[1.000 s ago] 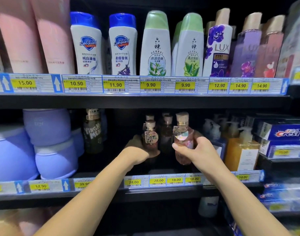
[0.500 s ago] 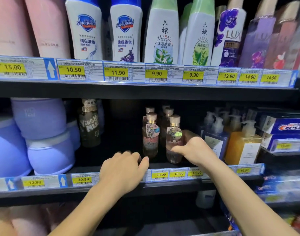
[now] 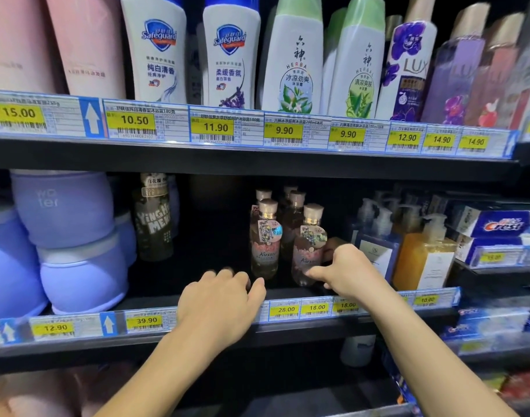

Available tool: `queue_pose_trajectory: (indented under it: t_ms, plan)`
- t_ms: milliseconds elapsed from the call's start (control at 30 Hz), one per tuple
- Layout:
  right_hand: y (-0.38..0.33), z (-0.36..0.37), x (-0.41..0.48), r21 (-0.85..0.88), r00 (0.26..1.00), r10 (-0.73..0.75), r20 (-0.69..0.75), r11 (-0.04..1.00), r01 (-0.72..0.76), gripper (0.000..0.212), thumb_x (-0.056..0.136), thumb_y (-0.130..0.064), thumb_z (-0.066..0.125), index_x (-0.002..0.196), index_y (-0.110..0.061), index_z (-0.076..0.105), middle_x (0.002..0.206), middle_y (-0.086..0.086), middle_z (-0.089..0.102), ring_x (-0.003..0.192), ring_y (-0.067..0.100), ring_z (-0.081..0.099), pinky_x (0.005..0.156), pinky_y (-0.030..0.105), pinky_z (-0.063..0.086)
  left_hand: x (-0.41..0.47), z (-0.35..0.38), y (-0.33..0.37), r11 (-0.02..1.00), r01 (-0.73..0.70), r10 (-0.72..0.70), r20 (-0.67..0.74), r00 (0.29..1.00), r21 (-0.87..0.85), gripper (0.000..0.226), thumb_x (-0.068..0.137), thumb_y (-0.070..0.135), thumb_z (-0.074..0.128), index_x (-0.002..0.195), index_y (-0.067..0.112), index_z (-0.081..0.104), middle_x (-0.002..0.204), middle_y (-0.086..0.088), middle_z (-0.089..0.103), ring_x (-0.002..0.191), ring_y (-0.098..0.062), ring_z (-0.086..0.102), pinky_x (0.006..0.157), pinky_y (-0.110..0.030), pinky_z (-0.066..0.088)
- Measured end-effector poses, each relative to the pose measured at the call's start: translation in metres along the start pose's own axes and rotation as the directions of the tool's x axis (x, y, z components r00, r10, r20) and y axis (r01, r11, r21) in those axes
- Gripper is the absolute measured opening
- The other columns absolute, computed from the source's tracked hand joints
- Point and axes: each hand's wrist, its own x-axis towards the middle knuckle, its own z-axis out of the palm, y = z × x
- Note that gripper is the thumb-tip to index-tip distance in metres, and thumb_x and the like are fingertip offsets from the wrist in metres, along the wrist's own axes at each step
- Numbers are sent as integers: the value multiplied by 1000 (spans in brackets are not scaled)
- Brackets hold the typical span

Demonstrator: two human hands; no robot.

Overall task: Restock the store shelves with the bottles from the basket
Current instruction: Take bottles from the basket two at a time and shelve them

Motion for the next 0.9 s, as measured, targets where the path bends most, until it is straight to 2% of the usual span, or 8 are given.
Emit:
queue_pose_trajectory:
  t_ms: [100,233,300,500,600,633,767,900]
  plan:
    - [-6,3,8,-67,1000,13,-9,998,-14,27,88,-31,77,97,-16,56,91,5,65,84,24,64,60,26,44,1,1,-2,1000,7,-7,10,1000,-6,47,102,54,21,120,31,58,115,5,59,106,-19,54,72,-34,38]
    - [-5,12,30,-116,999,30,11,993,-28,59,86,-34,78,137,-20,53,120,9,68,99,29,70,87,39,59,1,3,-3,999,-26,26,18,1000,28,46,101,53,22,129,33,53,117,4,57,106,-20,53,68,-35,35]
    - [0,16,39,-116,999,31,36,993,-27,69,83,-36,77,145,-23,49,125,7,67,101,29,69,90,45,60,2,3,-4,1000,-16,16,15,1000,5,49,101,55,20,123,31,57,116,4,58,106,-21,54,70,-35,36]
    - [-6,11,16,-138,999,-5,-33,990,0,53,82,-44,79,126,-20,61,106,3,73,92,23,69,83,40,61,2,6,-4,999,-21,21,-4,1000,-48,52,101,56,20,117,27,61,115,1,61,105,-22,56,78,-37,43]
    - [-16,4,-10,-178,999,11,-45,984,-19,43,91,-46,70,121,-15,65,92,2,71,80,17,66,61,27,49,3,8,-5,996,-31,30,-16,999,-83,54,100,56,20,114,26,63,115,0,63,104,-24,57,84,-39,48]
    - [-19,2,-21,-204,999,14,-46,979,-24,47,94,-48,65,125,-13,63,94,3,71,81,16,66,59,25,46,4,9,-5,996,-38,36,-17,999,-87,54,100,56,20,114,25,63,115,0,63,104,-24,57,85,-40,49]
    - [-27,-3,-70,-317,994,-23,-103,948,-10,68,98,-60,53,149,-16,44,140,5,61,123,22,61,95,34,53,6,11,-5,992,-70,69,-9,998,-105,55,101,55,20,120,24,61,117,-2,63,107,-26,57,86,-42,49]
    - [-16,-4,-109,-493,985,-92,-145,870,9,68,99,-64,44,147,-17,45,140,5,58,127,26,52,104,43,48,3,13,3,986,-119,114,-48,992,-118,63,99,65,18,122,23,59,115,-2,63,105,-26,59,83,-43,48]
